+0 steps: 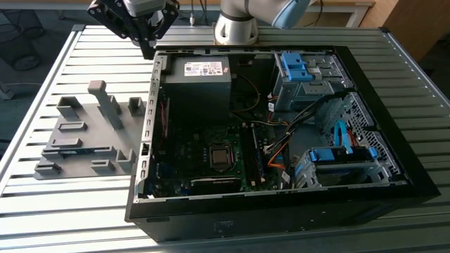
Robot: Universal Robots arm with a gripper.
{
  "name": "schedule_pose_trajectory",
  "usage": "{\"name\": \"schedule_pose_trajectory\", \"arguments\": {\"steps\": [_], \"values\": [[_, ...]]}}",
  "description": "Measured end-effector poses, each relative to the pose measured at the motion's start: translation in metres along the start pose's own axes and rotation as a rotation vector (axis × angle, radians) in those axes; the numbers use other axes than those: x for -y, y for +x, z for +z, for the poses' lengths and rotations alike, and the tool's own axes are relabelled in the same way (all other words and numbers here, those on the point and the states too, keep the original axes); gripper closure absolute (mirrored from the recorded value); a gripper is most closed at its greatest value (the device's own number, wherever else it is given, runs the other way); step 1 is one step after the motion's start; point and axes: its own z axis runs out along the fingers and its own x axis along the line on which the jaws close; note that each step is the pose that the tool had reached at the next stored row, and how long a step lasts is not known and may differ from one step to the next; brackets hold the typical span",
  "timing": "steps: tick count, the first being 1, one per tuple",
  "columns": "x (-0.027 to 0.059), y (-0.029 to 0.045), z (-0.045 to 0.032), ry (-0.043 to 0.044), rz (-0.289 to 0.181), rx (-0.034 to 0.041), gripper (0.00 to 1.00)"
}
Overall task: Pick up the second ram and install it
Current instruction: 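Reach for the second ram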
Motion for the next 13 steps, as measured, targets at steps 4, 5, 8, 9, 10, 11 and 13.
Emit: {"name": "schedule_pose_trajectory", "arguments": {"steps": [4,5,8,9,10,11,13], "values": [[0.0001,0.0022,0.0,0.0,0.0,0.0,0.89],[0.0002,0.0026,-0.0001,0.0001,0.0,-0.0001,0.89],[0.0003,0.004,0.0,0.0001,0.0,0.0,0.89],[0.0003,0.0045,0.0,0.0001,0.0,-0.0001,0.89],[0.0004,0.005,0.0,0.0,0.0,0.0,0.89],[0.0004,0.0055,0.0,0.0,0.0,0.0,0.89],[0.0005,0.0066,0.0,0.0,0.0,0.0,0.89]]}}
